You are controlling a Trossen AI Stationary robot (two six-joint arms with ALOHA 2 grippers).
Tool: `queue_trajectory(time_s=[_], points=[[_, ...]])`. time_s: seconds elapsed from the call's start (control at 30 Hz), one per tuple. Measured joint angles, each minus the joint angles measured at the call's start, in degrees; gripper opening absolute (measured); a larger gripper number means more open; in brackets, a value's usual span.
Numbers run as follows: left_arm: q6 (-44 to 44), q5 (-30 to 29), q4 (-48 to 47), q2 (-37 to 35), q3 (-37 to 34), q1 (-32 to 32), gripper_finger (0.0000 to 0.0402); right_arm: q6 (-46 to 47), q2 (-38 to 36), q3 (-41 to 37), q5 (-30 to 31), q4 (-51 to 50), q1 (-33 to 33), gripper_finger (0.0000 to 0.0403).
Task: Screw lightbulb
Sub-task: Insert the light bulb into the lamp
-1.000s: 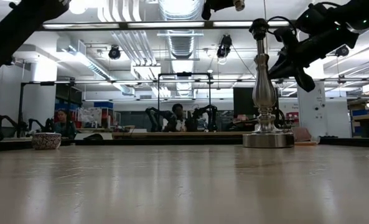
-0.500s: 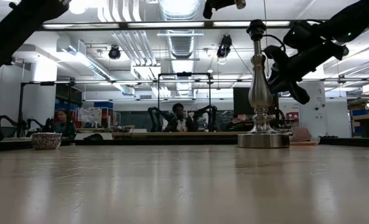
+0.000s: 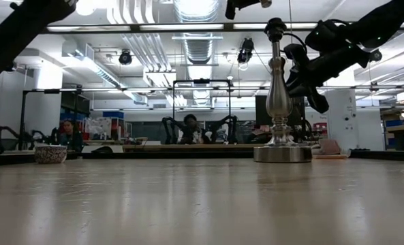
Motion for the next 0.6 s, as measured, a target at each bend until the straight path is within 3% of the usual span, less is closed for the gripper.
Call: queue_trajectory(time_s=[0.6], points=[[-0.44,0.02,2.94,2.10,-0.18,-0.31,0.0139,-2.02,-9.07,-0.07,0.08,-7.11,-5.87,0.0023]])
